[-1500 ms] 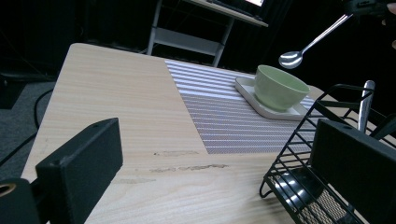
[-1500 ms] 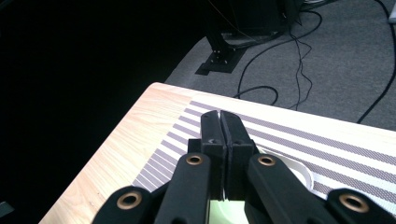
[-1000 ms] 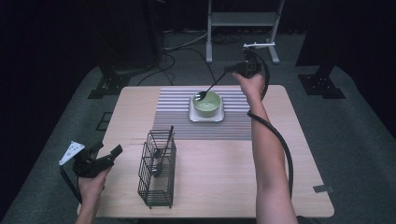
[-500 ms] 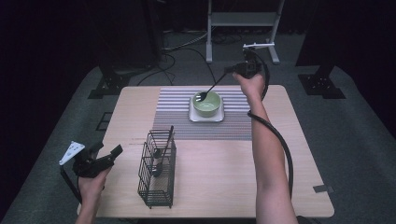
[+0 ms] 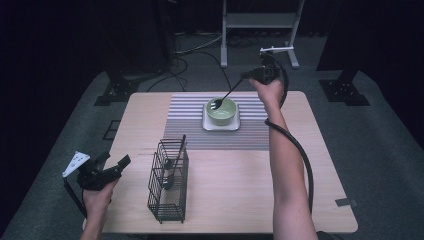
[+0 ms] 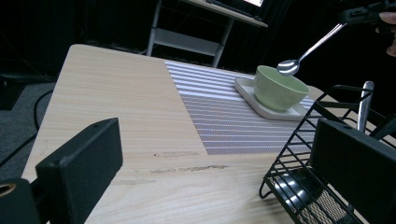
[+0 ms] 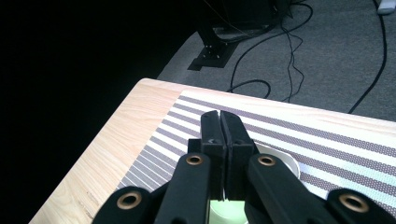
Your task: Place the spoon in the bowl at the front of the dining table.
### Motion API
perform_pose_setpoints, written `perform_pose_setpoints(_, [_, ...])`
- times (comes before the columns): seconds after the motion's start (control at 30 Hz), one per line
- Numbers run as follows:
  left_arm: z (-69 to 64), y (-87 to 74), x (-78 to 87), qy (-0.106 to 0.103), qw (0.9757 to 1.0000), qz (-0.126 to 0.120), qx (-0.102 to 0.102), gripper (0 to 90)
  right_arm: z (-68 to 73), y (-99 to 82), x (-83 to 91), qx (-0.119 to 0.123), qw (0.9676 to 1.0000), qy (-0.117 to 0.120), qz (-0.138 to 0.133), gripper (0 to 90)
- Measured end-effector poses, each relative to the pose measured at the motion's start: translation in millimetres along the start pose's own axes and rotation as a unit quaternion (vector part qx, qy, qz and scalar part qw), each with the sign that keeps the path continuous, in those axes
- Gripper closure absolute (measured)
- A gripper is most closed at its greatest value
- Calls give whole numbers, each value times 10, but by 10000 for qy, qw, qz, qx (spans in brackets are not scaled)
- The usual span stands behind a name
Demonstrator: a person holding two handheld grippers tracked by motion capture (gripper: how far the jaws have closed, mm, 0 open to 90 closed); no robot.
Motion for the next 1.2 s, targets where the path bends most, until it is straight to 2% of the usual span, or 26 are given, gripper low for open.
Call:
perform_pose_setpoints(0.57, [9, 11, 25, 9, 10000, -45, 5, 15, -35, -19, -66, -48, 9999, -85, 59, 890])
perform_pose_setpoints(1.2, [2, 13, 20, 9, 10000, -46, 3, 15, -195, -137, -180, -227, 9995, -138, 158, 890])
Point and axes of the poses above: each handheld gripper's, and its own axes: x roughly backward along the jaws, y roughly out of its top, z roughly to its left, the point moved 5 cm from there along -x, roughly forward along the jaws, and after that the axes turned 14 degrees about z, right-handed, at the moved point
